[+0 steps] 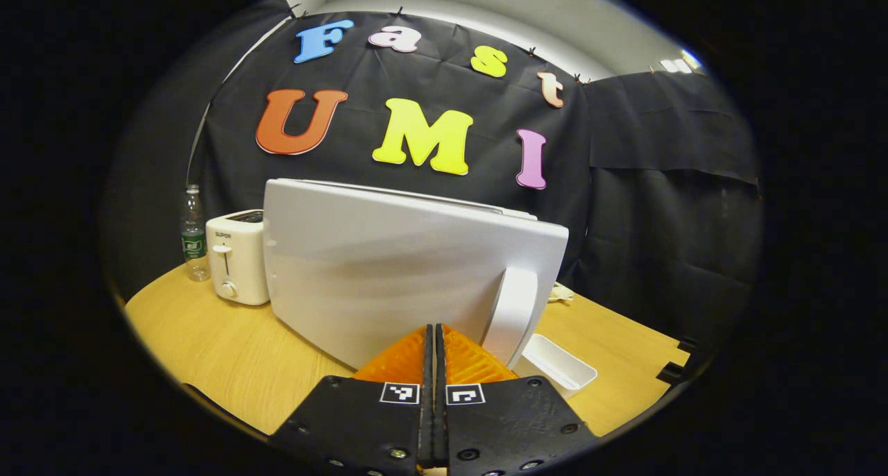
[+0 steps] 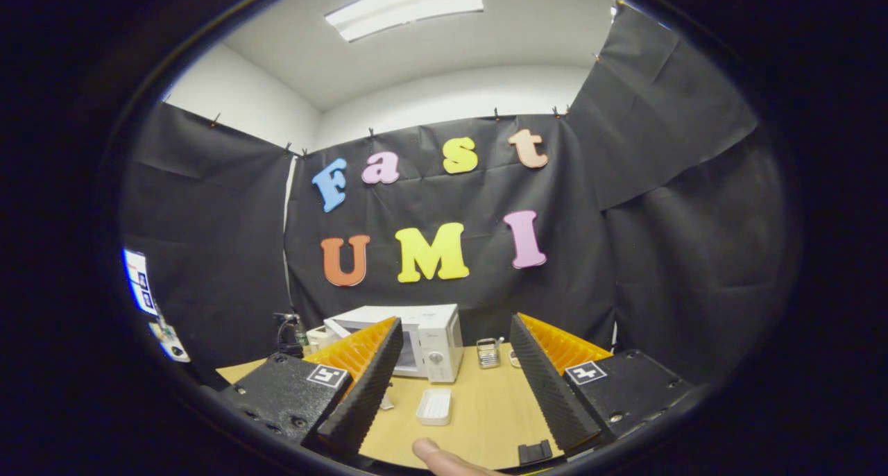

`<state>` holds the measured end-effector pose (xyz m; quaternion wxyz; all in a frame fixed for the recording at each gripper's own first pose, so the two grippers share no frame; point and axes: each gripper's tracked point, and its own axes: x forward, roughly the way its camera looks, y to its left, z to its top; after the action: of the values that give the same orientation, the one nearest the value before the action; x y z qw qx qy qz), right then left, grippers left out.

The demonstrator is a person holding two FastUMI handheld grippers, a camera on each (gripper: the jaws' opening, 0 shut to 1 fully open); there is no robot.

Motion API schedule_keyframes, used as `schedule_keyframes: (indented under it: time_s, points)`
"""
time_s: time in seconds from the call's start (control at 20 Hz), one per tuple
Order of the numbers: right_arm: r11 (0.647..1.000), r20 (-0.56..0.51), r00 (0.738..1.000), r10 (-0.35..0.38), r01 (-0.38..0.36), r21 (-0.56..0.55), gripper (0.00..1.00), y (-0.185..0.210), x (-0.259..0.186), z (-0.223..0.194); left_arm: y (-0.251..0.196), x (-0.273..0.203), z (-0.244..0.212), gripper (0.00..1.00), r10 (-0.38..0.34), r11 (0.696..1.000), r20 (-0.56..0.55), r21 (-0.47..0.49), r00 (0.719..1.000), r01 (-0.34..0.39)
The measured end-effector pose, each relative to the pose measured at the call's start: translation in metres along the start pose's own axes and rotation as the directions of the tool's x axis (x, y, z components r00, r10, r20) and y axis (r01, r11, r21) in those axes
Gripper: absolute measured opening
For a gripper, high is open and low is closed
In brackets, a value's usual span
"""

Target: Open the microwave oven with the left hand, put the food in, and close the microwave oven.

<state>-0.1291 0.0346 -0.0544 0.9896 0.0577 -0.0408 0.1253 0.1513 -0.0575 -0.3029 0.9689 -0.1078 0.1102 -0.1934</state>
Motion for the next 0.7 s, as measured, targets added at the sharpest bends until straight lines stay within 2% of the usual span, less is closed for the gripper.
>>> schedule_keyframes:
  time_s: [0.5, 0.7]
  points:
    - [0.999, 0.001, 0.999, -0.032, 0.032, 0.030, 0.99, -0.037, 0.002, -0.016, -0.017, 0.081, 0.006, 0.00, 0.019, 1.000, 0.003, 0.012, 1.000, -0.019]
    - [0.997, 0.012, 0.998, -0.069, 0.069, 0.024, 0.99, -0.062, 0.010, -0.013, -0.017, 0.110, 0.011, 0.00, 0.029, 0.999, 0.006, 0.018, 1.000, -0.029]
